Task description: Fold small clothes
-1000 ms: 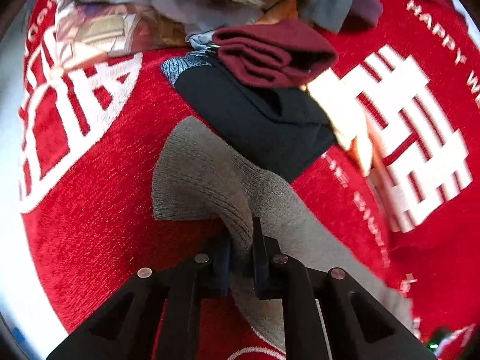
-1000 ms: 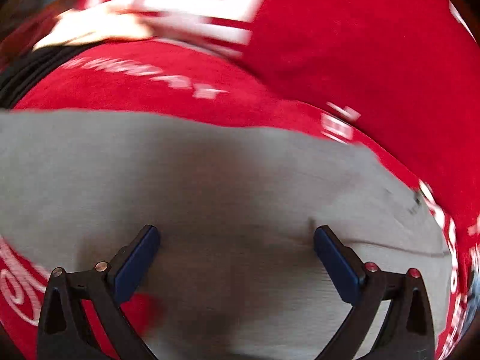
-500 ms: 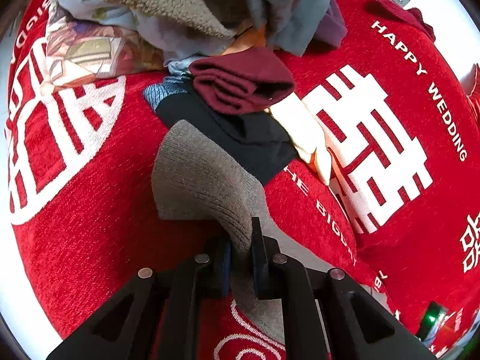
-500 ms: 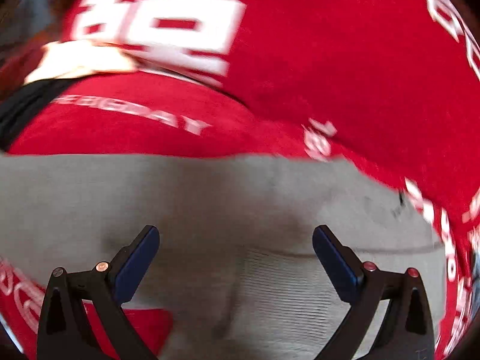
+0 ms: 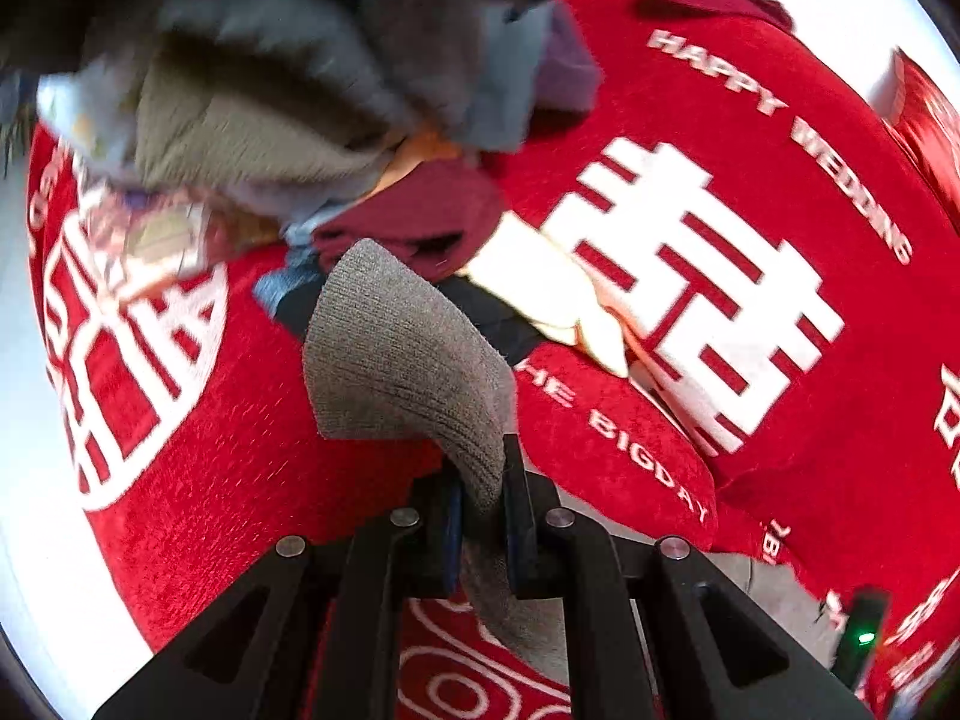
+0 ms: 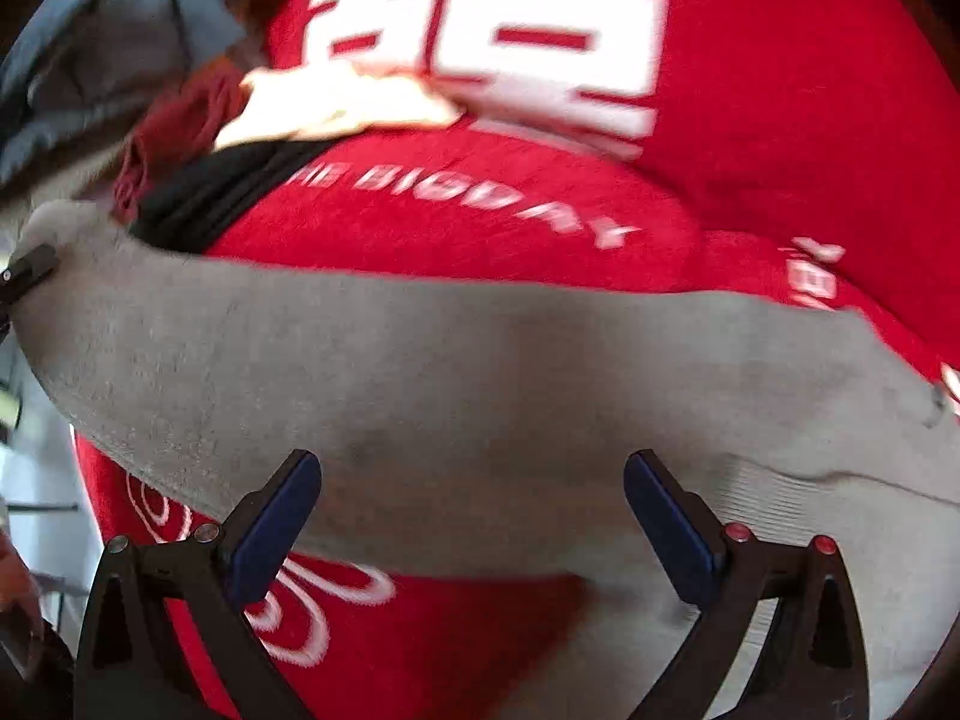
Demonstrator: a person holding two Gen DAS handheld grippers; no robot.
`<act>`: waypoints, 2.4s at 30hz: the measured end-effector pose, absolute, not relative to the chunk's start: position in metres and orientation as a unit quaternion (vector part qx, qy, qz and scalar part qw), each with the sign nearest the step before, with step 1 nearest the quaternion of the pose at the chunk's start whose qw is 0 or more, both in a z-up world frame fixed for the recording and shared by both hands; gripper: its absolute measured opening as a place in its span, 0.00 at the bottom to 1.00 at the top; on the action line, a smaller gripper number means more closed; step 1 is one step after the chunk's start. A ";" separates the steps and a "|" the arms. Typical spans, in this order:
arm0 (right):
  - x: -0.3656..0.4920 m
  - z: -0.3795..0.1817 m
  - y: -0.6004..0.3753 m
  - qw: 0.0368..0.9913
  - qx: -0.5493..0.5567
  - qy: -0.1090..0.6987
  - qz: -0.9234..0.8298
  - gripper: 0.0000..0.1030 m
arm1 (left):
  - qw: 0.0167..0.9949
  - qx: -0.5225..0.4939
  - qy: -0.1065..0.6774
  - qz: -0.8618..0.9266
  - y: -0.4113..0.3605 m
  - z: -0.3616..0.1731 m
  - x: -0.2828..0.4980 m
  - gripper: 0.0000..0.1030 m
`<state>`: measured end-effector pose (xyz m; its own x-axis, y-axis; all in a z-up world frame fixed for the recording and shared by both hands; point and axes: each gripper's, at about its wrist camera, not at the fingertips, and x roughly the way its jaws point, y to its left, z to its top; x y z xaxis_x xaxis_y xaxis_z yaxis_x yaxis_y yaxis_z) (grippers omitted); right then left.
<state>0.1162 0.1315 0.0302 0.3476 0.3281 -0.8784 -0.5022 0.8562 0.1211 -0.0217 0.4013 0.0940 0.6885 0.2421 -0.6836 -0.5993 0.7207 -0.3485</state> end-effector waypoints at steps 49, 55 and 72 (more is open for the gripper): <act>0.087 0.044 -0.315 0.869 0.129 0.469 0.092 0.99 | 0.878 -0.085 0.461 -0.098 -0.068 0.062 0.111 0.92; 0.106 0.029 -0.297 0.848 0.194 0.477 0.123 0.97 | 0.863 -0.123 0.488 0.031 0.025 0.034 0.107 0.92; 0.120 0.026 -0.292 0.824 0.251 0.490 0.134 0.83 | 0.848 -0.136 0.505 0.089 0.068 -0.018 0.096 0.95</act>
<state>0.1204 -0.2920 0.0261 0.4839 0.4663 -0.7406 0.0257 0.8383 0.5446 0.0957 0.0681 -0.0182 0.4737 0.0135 -0.8806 -0.2886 0.9470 -0.1408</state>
